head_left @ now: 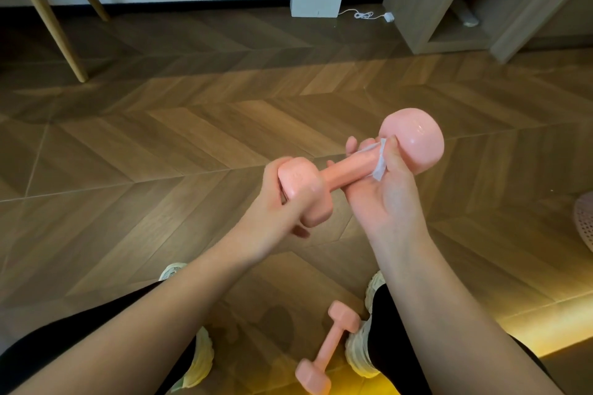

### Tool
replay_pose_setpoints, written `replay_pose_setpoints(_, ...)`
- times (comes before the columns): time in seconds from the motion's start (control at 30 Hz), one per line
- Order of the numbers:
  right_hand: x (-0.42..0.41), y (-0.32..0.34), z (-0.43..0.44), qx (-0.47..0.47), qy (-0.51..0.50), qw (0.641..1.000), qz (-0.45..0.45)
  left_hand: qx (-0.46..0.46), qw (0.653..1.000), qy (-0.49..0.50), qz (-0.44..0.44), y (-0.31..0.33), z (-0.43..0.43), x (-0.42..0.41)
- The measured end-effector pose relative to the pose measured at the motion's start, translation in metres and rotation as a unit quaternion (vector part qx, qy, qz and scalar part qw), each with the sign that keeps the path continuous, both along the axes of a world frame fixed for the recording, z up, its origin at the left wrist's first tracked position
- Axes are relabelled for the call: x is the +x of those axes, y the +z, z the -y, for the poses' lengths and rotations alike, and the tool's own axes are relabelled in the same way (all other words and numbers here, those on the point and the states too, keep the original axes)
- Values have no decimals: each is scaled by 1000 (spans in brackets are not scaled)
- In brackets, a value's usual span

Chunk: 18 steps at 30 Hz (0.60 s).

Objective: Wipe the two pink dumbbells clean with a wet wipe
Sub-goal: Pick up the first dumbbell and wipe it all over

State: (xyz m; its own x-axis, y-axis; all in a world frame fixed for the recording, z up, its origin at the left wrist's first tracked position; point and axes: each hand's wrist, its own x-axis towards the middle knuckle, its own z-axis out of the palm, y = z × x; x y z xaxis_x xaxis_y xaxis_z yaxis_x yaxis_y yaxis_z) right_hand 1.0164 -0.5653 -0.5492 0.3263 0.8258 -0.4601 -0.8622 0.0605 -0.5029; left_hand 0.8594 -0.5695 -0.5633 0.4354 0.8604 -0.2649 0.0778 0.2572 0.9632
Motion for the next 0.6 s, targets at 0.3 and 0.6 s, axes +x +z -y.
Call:
replay_pose_setpoints(0.3,3,-1,-4,-12,2,999,-35,429,891,-21,-145,-15,-9,-13)
replay_pose_setpoints(0.6,10,-3,-2,42,8,997,-62,307,943,-28,-128,-5,-15,-11)
